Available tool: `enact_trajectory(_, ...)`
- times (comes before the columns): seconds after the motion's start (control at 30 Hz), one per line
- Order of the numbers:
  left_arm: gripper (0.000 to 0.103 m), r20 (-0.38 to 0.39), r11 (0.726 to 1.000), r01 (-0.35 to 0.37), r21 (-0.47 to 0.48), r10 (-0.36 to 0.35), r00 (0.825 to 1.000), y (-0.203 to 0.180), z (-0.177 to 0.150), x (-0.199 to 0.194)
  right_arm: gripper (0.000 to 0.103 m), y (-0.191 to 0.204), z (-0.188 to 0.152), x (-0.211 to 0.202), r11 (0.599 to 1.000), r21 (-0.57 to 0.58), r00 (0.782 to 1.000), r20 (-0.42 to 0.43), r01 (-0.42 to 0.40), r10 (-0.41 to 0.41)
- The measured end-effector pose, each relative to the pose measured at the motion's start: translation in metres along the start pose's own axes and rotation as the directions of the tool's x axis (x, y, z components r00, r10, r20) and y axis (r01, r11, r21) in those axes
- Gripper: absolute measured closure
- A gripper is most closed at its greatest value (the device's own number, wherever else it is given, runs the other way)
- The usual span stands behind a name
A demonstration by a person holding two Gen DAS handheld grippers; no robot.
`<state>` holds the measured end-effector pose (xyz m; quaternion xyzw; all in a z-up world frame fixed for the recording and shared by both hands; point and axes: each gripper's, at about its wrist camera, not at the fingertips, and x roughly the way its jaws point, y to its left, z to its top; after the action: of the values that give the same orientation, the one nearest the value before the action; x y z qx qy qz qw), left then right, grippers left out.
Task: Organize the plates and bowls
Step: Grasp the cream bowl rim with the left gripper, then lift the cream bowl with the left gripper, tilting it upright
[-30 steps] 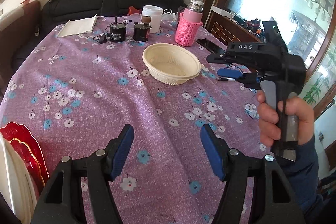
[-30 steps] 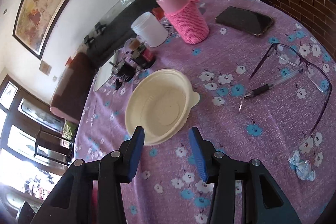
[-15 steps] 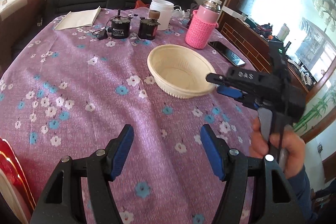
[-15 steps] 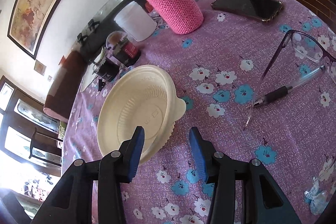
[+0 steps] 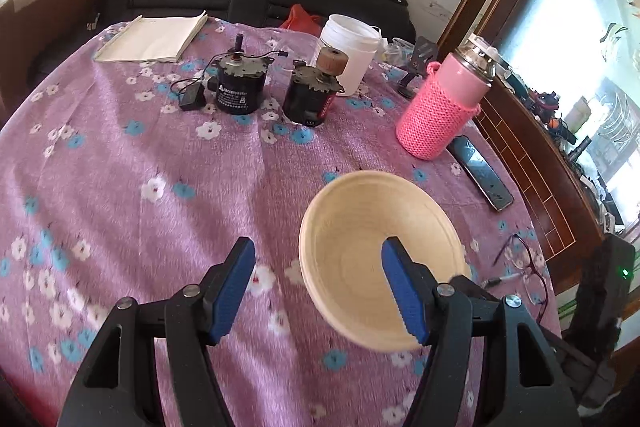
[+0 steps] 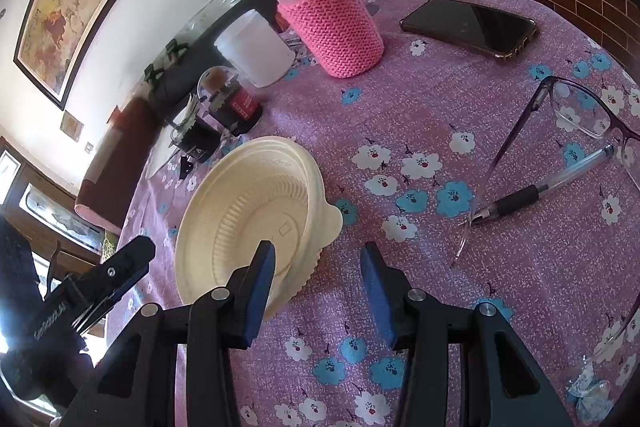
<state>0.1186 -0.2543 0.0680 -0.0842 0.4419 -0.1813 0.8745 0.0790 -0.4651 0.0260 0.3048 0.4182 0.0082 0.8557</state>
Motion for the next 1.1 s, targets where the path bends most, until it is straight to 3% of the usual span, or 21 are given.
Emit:
enact_trajectory(0.1,0.048,-0.021,0.999,0.032,-0.011,-0.032,0.999,0.001,0.004,0.016,0.055,-0.002,-0.001,0.003,1.0,0.005,1.0,-0.004,-0.001,0.001)
enact_trajectory(0.2,0.071,-0.025,1.0,0.018,0.015,-0.017,1.0,-0.005,0.004,0.029,0.055,0.0,-0.003,0.008,1.0,0.003,1.0,-0.018,-0.016,0.016)
enact_trajectory(0.27,0.092,-0.028,0.999,-0.015,0.05,0.017,0.999,-0.01,0.002,0.034,0.067,0.002,-0.004,0.01,1.0,0.002,0.999,-0.022,-0.024,0.024)
enact_trajectory(0.3,0.092,-0.028,0.998,-0.016,0.056,0.017,0.999,-0.011,0.0,0.036,0.077,0.002,-0.004,0.011,1.0,0.001,0.999,-0.027,-0.029,0.029)
enact_trajectory(0.37,0.093,-0.021,0.998,-0.012,0.066,0.013,1.0,-0.012,-0.003,0.036,0.082,0.002,-0.004,0.01,1.0,0.003,0.999,-0.025,-0.031,0.031)
enact_trajectory(0.67,0.092,-0.018,0.993,-0.039,0.112,0.042,0.999,-0.018,-0.027,0.005,0.084,-0.003,-0.008,-0.004,0.997,0.037,0.994,-0.085,-0.066,0.069)
enact_trajectory(0.9,0.089,-0.009,0.993,-0.021,0.118,0.022,1.0,-0.007,-0.063,-0.037,0.082,0.012,-0.019,-0.02,0.995,-0.061,0.985,-0.159,-0.078,0.067)
enact_trajectory(1.1,0.083,0.013,0.989,-0.05,0.14,0.049,0.999,-0.005,-0.079,-0.037,0.082,0.024,-0.029,-0.013,0.991,-0.13,0.984,-0.175,-0.044,0.021)
